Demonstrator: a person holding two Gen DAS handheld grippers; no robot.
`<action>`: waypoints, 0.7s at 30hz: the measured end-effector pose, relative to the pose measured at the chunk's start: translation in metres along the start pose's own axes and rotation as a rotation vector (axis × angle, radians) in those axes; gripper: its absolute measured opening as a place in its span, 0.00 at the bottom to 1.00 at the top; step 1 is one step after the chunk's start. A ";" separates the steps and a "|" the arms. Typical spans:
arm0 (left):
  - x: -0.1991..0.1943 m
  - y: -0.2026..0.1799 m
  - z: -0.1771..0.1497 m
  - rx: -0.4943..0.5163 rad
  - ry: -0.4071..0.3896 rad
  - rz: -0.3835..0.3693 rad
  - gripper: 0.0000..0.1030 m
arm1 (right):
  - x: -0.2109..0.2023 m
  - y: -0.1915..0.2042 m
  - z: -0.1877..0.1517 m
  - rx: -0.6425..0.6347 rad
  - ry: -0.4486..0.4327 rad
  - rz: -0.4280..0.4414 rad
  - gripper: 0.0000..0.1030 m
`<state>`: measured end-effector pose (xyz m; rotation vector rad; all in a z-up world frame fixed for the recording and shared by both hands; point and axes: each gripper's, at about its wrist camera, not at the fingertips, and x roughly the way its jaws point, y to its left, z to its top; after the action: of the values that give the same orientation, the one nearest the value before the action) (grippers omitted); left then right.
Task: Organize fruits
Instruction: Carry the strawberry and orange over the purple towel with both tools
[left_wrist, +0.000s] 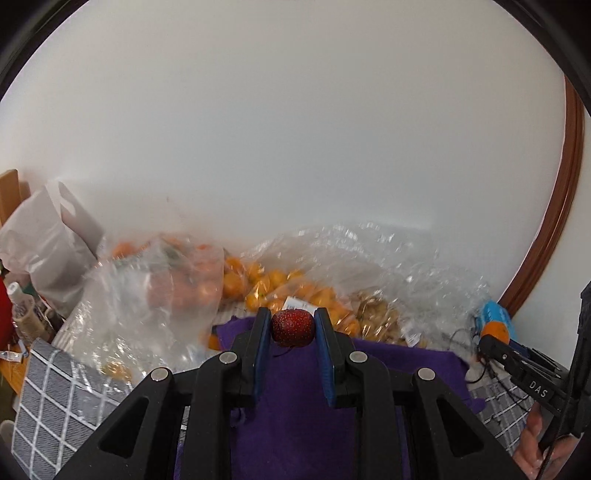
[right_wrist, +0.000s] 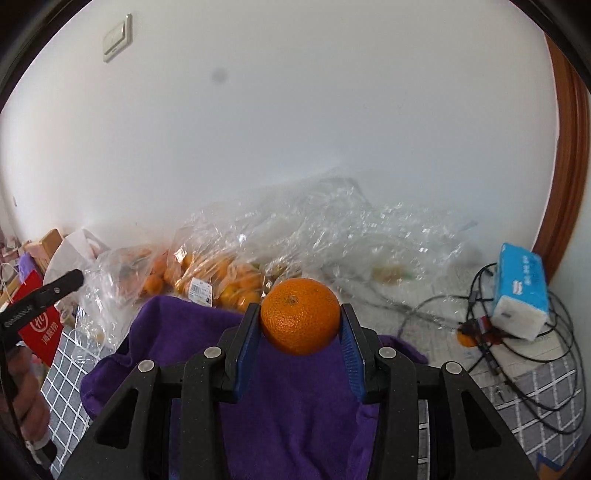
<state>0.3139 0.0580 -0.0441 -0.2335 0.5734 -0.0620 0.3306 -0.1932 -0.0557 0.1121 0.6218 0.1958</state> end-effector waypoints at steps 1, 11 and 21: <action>0.008 0.003 -0.006 0.003 0.011 0.007 0.22 | 0.009 -0.002 -0.003 -0.003 0.023 0.006 0.41; 0.057 0.009 -0.027 0.043 0.154 0.041 0.22 | 0.075 -0.016 -0.030 0.007 0.254 -0.062 0.41; 0.082 0.011 -0.041 0.057 0.284 0.063 0.22 | 0.095 -0.012 -0.043 -0.038 0.343 -0.090 0.41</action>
<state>0.3606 0.0498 -0.1237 -0.1514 0.8600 -0.0512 0.3827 -0.1823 -0.1464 0.0134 0.9621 0.1401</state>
